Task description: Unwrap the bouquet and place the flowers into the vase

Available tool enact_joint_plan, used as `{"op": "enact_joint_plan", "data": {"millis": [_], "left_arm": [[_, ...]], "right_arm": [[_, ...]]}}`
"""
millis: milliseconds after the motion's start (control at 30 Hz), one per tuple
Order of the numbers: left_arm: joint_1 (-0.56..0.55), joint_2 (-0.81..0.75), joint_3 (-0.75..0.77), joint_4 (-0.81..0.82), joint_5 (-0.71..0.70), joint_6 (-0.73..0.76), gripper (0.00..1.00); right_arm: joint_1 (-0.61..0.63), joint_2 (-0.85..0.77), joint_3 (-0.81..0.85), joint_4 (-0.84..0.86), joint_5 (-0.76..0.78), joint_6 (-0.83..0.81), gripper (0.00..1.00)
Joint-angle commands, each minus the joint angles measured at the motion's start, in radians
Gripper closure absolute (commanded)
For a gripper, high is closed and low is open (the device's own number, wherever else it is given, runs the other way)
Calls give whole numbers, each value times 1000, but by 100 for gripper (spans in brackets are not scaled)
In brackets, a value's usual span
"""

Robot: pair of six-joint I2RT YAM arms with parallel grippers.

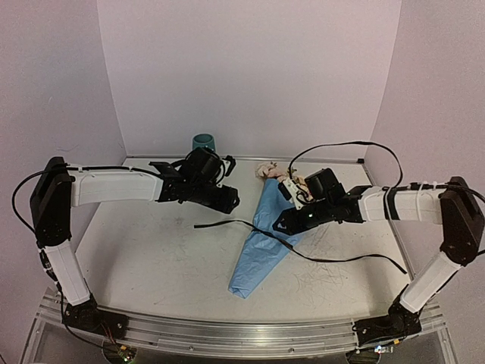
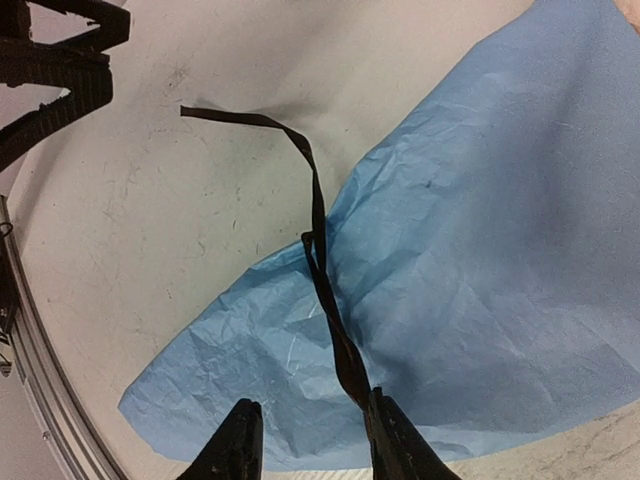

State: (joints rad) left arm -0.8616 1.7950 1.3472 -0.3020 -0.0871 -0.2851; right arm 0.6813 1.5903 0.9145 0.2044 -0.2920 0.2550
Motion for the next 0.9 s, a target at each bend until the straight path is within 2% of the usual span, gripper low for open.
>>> {"op": "enact_joint_plan", "data": {"millis": [0, 467, 600, 867], "left_arm": [[-4, -16, -13, 30, -35, 5, 39], [-4, -11, -25, 31, -54, 11, 40], [-4, -9, -26, 30, -57, 12, 40], [-4, -1, -20, 30, -51, 11, 40]], "right_arm": [[33, 58, 79, -35, 46, -36, 62], [62, 179, 121, -84, 86, -60, 75], [68, 185, 124, -95, 95, -65, 83], [72, 166, 109, -122, 123, -74, 92]]}}
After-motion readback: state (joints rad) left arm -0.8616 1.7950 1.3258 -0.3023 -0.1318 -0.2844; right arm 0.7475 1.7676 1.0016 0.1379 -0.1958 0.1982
